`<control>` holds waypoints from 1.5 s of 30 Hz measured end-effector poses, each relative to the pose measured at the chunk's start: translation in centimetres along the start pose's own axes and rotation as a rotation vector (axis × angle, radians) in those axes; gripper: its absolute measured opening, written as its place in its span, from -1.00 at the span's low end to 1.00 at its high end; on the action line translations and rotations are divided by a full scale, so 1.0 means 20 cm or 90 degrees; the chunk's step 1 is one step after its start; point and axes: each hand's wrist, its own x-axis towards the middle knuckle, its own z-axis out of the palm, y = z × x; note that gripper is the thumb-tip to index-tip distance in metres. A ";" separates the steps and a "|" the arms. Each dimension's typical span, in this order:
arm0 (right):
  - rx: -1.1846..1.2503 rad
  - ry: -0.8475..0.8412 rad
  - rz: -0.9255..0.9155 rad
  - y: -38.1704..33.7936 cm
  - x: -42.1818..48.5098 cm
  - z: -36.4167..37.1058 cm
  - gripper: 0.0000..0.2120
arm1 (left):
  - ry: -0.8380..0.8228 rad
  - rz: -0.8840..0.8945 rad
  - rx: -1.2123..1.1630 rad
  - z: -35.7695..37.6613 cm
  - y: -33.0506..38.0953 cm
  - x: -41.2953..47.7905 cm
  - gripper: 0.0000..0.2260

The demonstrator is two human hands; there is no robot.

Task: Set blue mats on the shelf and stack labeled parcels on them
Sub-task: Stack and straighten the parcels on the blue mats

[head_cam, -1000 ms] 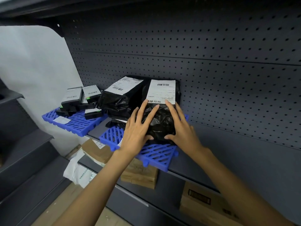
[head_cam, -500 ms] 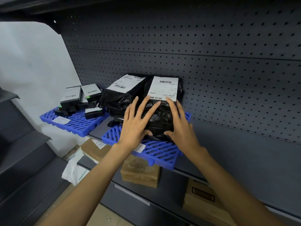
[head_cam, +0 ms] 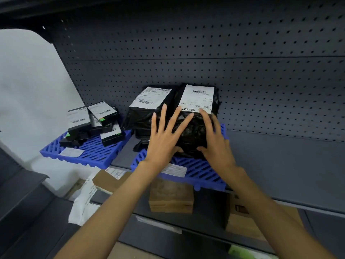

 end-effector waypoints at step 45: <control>-0.156 0.017 -0.234 -0.74 0.16 0.14 -0.49 | -0.034 -0.238 -0.499 0.06 -0.80 -0.34 -0.48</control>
